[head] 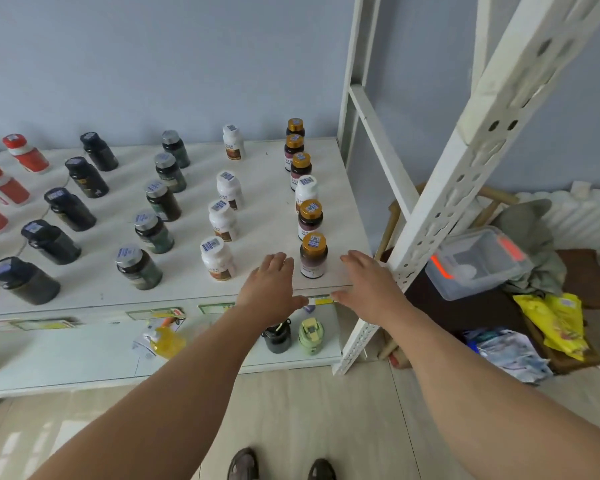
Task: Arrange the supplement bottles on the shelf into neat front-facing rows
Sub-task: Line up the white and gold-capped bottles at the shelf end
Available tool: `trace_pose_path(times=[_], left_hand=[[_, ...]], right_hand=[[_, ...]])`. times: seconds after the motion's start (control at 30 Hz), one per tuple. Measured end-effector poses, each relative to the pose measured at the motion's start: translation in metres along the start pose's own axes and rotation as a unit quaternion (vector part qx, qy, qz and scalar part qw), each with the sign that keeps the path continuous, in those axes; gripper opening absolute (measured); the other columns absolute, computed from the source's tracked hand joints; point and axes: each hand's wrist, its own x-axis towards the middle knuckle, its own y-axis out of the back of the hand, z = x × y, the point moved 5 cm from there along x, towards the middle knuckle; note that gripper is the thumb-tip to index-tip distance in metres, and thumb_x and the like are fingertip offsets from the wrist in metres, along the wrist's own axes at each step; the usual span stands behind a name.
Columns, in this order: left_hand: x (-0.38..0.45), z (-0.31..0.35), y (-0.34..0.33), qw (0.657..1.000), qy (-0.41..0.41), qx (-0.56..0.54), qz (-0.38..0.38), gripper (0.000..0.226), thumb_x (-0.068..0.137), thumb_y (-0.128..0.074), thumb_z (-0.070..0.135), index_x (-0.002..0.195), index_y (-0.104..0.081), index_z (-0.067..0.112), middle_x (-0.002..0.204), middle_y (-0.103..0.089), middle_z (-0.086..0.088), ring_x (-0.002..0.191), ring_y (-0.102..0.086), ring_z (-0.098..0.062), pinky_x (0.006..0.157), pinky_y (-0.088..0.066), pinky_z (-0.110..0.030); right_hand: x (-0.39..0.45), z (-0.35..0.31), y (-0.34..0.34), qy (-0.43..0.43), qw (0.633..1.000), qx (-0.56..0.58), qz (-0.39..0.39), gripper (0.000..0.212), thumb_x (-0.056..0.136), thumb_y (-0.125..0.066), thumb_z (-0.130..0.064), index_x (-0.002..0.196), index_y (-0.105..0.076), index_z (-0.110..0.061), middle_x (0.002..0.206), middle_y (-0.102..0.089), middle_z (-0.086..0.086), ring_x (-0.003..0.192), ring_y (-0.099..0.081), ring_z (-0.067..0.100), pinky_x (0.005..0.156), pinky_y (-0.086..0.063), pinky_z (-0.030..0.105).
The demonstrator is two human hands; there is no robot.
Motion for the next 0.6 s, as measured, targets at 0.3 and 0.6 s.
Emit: trace_pose_path(times=[0.3, 0.6], left_hand=[[0.002, 0.004, -0.023, 0.997, 0.059, 0.011, 0.045, 0.083, 0.08, -0.064, 0.058, 0.14, -0.036, 0.007, 0.15, -0.032, -0.006, 0.139, -0.027, -0.022, 0.11, -0.032, -0.035], [0.006, 0.004, -0.022, 0.997, 0.059, 0.025, 0.045, 0.071, 0.085, -0.062, 0.051, 0.138, -0.041, 0.008, 0.147, -0.037, -0.005, 0.137, -0.032, -0.021, 0.106, -0.037, -0.035]], right_hand=[[0.0, 0.008, -0.023, 0.035, 0.995, -0.053, 0.081, 0.061, 0.083, -0.07, -0.037, 0.133, -0.046, -0.014, 0.15, -0.035, 0.008, 0.137, -0.031, 0.026, 0.107, -0.029, 0.038], [0.002, 0.009, -0.024, 0.037, 0.994, -0.052, 0.089, 0.055, 0.085, -0.069, -0.033, 0.132, -0.048, -0.015, 0.149, -0.037, 0.005, 0.136, -0.033, 0.025, 0.104, -0.031, 0.038]])
